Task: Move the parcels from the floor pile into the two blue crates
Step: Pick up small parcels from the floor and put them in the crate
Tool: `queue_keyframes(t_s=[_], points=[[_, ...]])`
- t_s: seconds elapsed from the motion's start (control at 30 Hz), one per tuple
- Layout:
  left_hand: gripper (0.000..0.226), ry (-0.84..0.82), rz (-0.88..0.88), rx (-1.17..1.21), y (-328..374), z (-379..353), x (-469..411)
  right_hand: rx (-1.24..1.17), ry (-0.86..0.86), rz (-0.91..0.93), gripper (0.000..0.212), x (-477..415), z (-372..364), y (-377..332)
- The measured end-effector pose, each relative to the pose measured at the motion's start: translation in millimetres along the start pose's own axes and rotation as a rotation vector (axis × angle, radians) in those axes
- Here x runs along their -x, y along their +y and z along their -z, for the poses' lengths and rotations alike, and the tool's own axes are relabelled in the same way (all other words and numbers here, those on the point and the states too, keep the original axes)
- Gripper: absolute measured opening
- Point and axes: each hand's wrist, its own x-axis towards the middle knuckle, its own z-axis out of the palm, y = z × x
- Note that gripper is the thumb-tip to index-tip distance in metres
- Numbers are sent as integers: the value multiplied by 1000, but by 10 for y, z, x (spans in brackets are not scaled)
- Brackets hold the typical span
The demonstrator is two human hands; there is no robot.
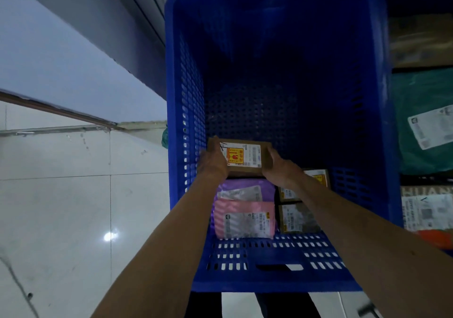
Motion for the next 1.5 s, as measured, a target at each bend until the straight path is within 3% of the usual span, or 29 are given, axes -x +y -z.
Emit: queue_keyframes(t_s=[0.27, 0.4, 0.63, 0.9, 1.1, 1.27, 1.5], points=[[101, -109, 4, -18, 38, 91, -173, 43, 219, 57, 89, -182, -112, 89], [96, -115, -16, -156, -70, -46, -182, 179, 145, 39, 93, -246, -152, 153], [53, -21, -86, -321, -120, -189, -328, 422, 125, 63, 89, -413, -188, 63], [75, -3, -68, -487, -57, -289, -253, 605, 179, 76, 88, -526, -309, 44], [89, -9, -53, -517, 41, -266, -133, 494, 174, 67, 96, -479, -229, 40], [74, 3, -32, -511, 113, -153, 46, 439, 221, 62, 89, -217, -203, 18], [56, -150, -133, -535, 282, 234, 461, 357, 176, 64, 80, 339, -18, -192]])
